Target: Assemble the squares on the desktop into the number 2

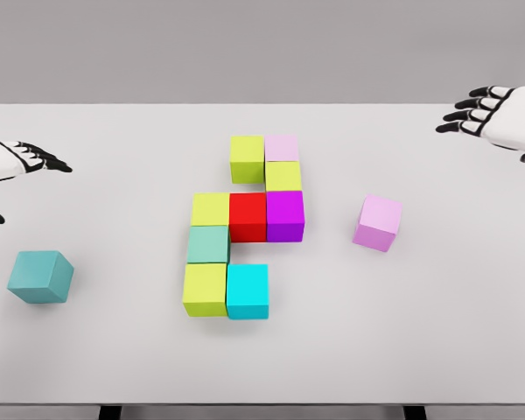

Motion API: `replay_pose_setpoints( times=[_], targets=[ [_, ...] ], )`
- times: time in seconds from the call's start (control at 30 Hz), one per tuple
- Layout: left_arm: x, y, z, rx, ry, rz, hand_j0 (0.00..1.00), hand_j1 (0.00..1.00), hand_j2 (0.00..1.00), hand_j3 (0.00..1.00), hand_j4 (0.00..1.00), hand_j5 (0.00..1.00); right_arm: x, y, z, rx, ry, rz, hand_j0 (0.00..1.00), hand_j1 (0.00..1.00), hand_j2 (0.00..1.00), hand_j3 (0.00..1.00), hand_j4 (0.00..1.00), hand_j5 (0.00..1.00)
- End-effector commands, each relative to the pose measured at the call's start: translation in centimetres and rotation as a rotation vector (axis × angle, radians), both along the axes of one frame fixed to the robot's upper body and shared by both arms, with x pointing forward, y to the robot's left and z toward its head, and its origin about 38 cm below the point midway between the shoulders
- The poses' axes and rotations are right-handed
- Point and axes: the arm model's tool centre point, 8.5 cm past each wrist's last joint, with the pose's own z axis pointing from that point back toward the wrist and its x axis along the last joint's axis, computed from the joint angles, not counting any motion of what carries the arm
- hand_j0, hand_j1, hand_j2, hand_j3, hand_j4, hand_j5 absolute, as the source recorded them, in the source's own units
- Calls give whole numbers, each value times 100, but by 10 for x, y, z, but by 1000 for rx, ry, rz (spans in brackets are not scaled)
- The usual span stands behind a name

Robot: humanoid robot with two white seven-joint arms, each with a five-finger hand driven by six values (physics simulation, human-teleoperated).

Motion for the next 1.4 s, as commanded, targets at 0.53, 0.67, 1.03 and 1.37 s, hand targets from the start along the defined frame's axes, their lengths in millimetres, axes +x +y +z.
replay_pose_setpoints(
  times=[0.53, 0.67, 1.03, 1.37],
  targets=[
    [-55, -45, 4, -108, 281, 29, 100, 100, 100, 100, 100, 100, -5, 32, -1, 0, 103, 128, 100, 100, 100, 100, 100, 100],
    [-56, -50, 0, -126, 268, -57, 100, 100, 100, 100, 100, 100, -5, 61, -1, 11, 91, 211, 100, 100, 100, 100, 100, 100],
    [-68, -24, -9, -263, 171, 140, 100, 100, 100, 100, 100, 100, -9, 114, -60, 20, 247, 344, 100, 100, 100, 100, 100, 100],
    [-79, -17, -34, -245, 186, 163, 100, 100, 100, 100, 100, 100, -4, 110, -79, 9, 295, 319, 100, 100, 100, 100, 100, 100]
  ],
)
